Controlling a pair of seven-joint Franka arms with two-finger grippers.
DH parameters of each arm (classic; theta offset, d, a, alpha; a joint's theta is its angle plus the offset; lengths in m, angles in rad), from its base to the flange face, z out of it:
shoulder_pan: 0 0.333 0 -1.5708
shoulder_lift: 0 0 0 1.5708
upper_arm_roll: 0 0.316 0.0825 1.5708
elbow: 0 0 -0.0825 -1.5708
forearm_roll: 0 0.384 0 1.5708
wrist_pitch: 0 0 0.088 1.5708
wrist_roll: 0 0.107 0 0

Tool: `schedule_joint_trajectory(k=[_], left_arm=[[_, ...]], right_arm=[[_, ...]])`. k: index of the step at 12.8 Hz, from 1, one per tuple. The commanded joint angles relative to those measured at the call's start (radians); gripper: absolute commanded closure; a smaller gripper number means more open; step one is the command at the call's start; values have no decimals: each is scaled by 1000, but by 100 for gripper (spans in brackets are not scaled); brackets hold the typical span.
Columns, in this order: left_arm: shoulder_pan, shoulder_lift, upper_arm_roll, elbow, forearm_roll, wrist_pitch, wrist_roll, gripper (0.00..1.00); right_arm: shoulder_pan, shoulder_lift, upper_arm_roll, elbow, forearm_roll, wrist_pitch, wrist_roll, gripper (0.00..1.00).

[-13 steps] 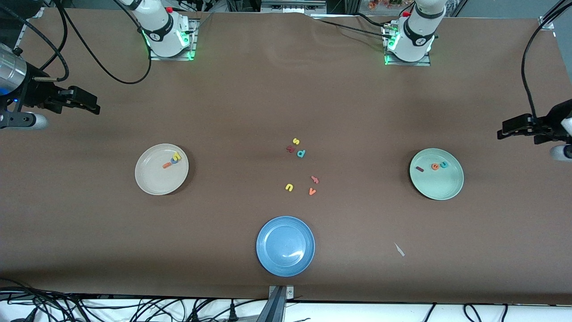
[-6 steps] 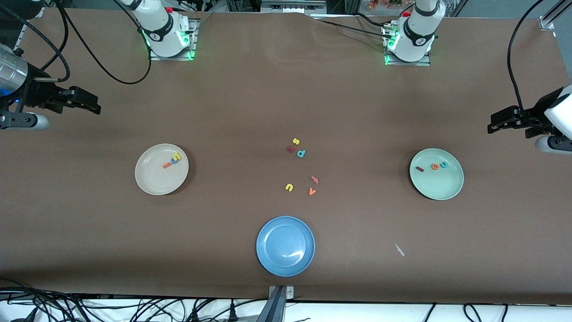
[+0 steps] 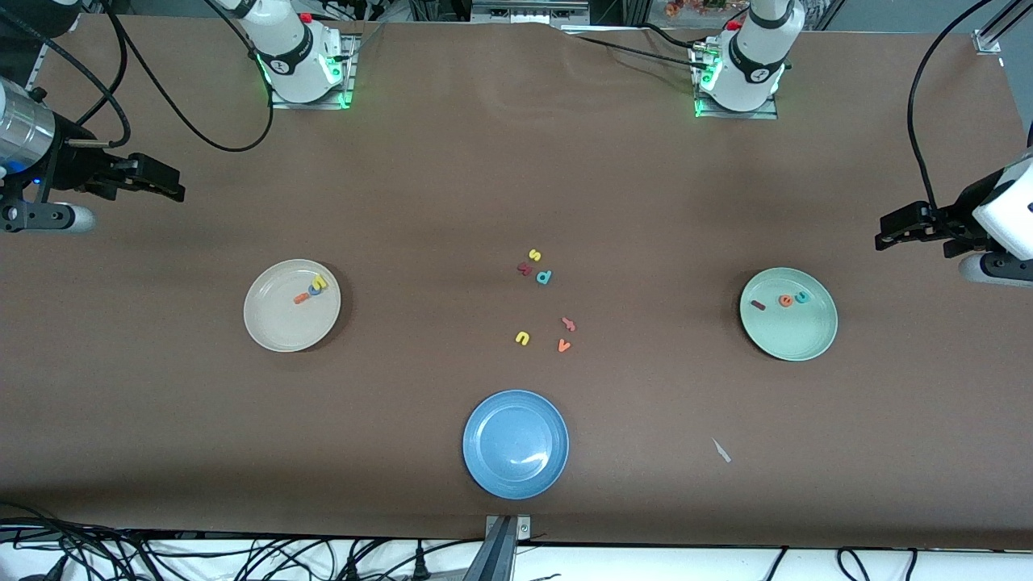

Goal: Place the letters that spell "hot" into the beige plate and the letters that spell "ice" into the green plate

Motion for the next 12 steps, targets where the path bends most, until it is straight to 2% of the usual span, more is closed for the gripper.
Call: schedule_joint_trajectory(k=[1,12], left_arm=[[-5,-15,13,-25,-20,16,27,0],[-2,-7,10,-22,-20,38,36,0]], right_arm=[[-4,-41,8,-54,-10,22,0,0],[-4,-38,5,-49,-10,30,0,0]])
